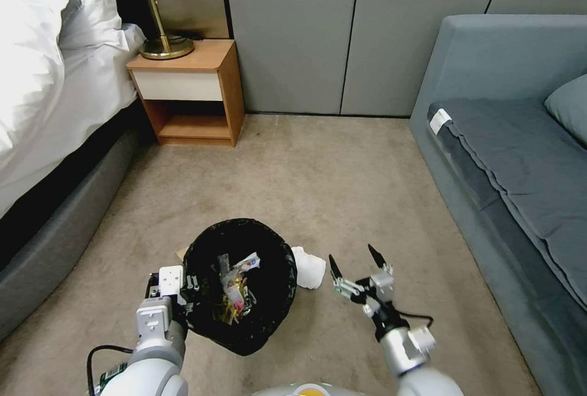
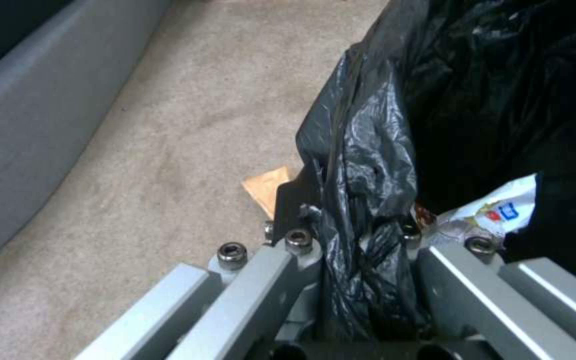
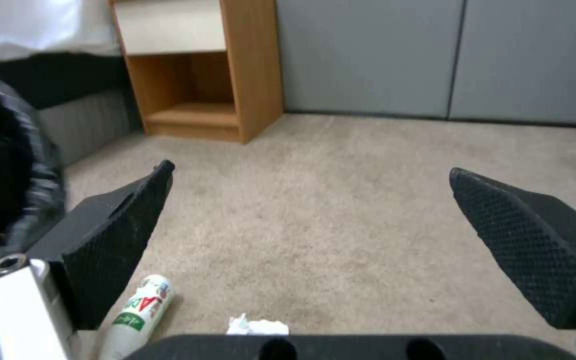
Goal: Pick up the trash bin, then pick up the garbage from the floor and place it into the trash bin.
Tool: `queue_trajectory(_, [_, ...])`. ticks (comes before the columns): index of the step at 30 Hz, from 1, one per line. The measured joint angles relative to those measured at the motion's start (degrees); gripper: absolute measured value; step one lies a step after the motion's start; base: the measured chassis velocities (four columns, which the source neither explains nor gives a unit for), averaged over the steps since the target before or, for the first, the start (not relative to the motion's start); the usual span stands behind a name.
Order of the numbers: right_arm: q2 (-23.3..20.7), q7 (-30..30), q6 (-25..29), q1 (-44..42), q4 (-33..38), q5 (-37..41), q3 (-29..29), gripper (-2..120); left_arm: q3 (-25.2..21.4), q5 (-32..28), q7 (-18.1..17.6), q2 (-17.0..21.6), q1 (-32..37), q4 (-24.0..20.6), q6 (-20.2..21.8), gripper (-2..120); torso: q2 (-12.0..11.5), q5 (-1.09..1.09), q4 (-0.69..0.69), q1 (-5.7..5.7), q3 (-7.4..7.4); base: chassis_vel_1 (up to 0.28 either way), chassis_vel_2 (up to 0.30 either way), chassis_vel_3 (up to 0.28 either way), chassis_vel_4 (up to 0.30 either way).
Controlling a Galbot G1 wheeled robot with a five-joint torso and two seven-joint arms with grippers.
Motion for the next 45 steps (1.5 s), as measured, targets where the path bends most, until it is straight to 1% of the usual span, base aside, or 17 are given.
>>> queue_trajectory(5, [-0.7,-0.3,-5.8,7.1,-5.7,0.5,-3.2,100,-0.4,0.3,-0.2,-0.4,0.7,-0.4,-0.3,3,0.0,0.0,0.0,0.0,0.0,0.0,0.0,0.0,0.0])
queue_trajectory(8, [-0.8,-1.7,-9.4,16.0,-16.9,0.7,-8.0,100,-0.9,0.8,-0.3,-0.9,1.3,-0.7,-0.8,3,0.0,0.0,0.0,0.0,0.0,0.0,0.0,0.0,0.0])
queue_trajectory(10, [-0.5,-2.4,-9.4,18.4,-20.1,0.6,-9.1,100,-1.0,1.0,-0.3,-1.0,1.5,-0.7,-0.8,3,0.0,0.01,0.0,0.0,0.0,0.0,0.0,0.0,0.0])
queue_trajectory(14, [1.0,-4.8,-8.4,25.0,-30.8,-0.3,-12.6,100,-1.3,1.2,-0.4,-1.4,1.9,-1.1,-0.8,3,0.0,0.0,0.01,0.0,0.01,0.0,0.0,0.0,0.0])
queue_trajectory(15, [1.0,-4.8,-8.4,25.0,-30.8,-0.3,-12.6,100,-1.3,1.2,-0.4,-1.4,1.9,-1.1,-0.8,3,0.0,0.0,0.01,0.0,0.01,0.0,0.0,0.0,0.0])
queue_trajectory(17, [2.3,-6.5,-7.4,28.2,-38.3,-1.1,-14.1,100,-1.3,1.5,-0.4,-1.6,2.3,-1.2,-0.8,3,0.0,0.01,-0.01,0.01,0.01,0.0,0.0,0.0,0.0])
queue_trajectory(19, [2.5,-6.6,-7.3,28.5,-39.0,-1.2,-14.2,100,-1.3,1.5,-0.4,-1.6,2.3,-1.2,-0.8,3,0.0,0.01,-0.01,0.01,0.01,0.0,0.0,0.0,0.0])
queue_trajectory(21, [4.6,-8.3,-5.7,31.7,-47.0,-2.4,-14.8,100,-1.2,1.9,-0.4,-1.9,2.5,-1.2,-0.9,3,0.0,-0.01,-0.01,0.01,0.01,0.0,0.0,0.0,0.0])
queue_trajectory(22, [4.6,-8.3,-5.7,31.7,-47.0,-2.4,-14.8,100,-1.2,1.9,-0.4,-1.9,2.5,-1.2,-0.9,3,0.0,-0.01,-0.01,0.01,0.01,0.0,0.0,0.0,0.0])
queue_trajectory(23, [6.6,-9.1,-3.8,34.1,-53.3,-4.2,-14.6,100,-1.0,2.1,-0.4,-2.1,2.6,-1.2,-0.9,3,0.0,0.0,-0.01,0.01,0.01,0.0,0.0,0.0,0.0])
queue_trajectory(25, [7.6,-9.3,-2.9,35.1,-56.1,-4.9,-14.3,100,-0.9,2.2,-0.4,-2.1,2.6,-1.2,-0.9,3,0.0,0.0,-0.01,0.0,0.01,0.0,0.0,0.0,0.0])
queue_trajectory(26, [9.4,-9.5,-1.4,37.0,-61.0,-5.9,-13.7,100,-0.7,2.3,-0.4,-2.2,2.5,-1.2,-0.9,3,0.0,0.0,-0.01,0.0,0.01,0.0,0.0,0.0,0.0])
queue_trajectory(32, [13.1,-10.4,0.5,40.9,-69.7,-7.4,-12.1,100,-0.6,2.4,-0.4,-2.2,2.5,-0.9,-1.0,3,0.0,0.0,-0.01,0.01,0.01,0.0,0.0,0.0,0.0])
queue_trajectory(34, [16.3,-10.5,3.4,45.3,-78.5,-9.2,-10.5,100,-0.5,2.4,-0.4,-2.1,2.7,-0.8,-1.1,3,0.0,0.0,0.0,0.0,0.0,0.0,0.0,0.0,0.0])
queue_trajectory(38, [16.6,-10.6,4.3,45.9,-80.1,-9.4,-10.4,96,-0.6,2.4,-0.4,-2.0,2.8,-0.8,-1.1,3,0.0,0.01,-0.01,0.0,-0.01,0.0,0.0,0.0,0.0])
queue_trajectory(44, [16.0,-9.9,3.9,43.9,-76.9,-9.4,-10.4,83,-0.3,2.4,-0.3,-2.0,2.8,-0.9,-1.1,3,0.0,0.02,0.01,0.0,0.0,0.0,0.0,0.0,0.0])
queue_trajectory(45, [15.4,-9.2,2.7,41.4,-73.3,-9.2,-10.4,73,-0.1,2.4,-0.3,-2.0,2.7,-1.0,-1.1,3,0.0,0.02,0.0,0.0,-0.01,0.0,0.0,0.0,0.0])
